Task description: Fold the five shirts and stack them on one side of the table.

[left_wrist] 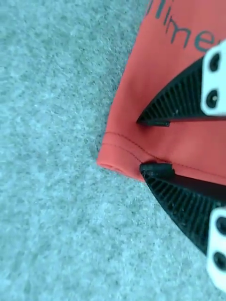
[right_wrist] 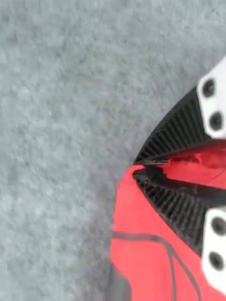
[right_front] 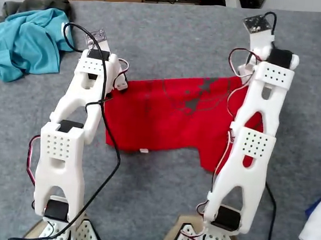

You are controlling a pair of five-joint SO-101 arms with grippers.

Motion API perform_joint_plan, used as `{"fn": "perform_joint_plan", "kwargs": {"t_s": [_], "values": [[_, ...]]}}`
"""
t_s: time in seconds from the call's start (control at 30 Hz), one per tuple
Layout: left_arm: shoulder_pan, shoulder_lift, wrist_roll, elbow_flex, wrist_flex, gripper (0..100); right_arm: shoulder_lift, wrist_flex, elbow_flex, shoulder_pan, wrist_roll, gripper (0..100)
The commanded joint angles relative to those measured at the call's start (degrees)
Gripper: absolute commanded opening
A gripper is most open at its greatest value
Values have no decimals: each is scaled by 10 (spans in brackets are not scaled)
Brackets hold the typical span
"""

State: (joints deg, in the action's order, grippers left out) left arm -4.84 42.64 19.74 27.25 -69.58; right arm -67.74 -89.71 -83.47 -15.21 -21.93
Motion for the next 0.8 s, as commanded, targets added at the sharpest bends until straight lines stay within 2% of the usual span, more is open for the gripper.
{"fn": "perform_joint_plan", "kwargs": {"t_s": [0.0,0.1,0.3,0.5,0.77], "values": [[4,1,-4,18,-4,141,3,34,-26,-40,4,9],[4,1,-4,18,-3,142,3,32,-29,-44,0,19],[4,2,-4,19,-2,143,13,-19,-52,-37,-16,135],[4,2,-4,19,-2,143,-13,-67,-59,-36,-21,72],[4,2,-4,18,-2,143,-41,-100,-58,-44,-25,68]]}}
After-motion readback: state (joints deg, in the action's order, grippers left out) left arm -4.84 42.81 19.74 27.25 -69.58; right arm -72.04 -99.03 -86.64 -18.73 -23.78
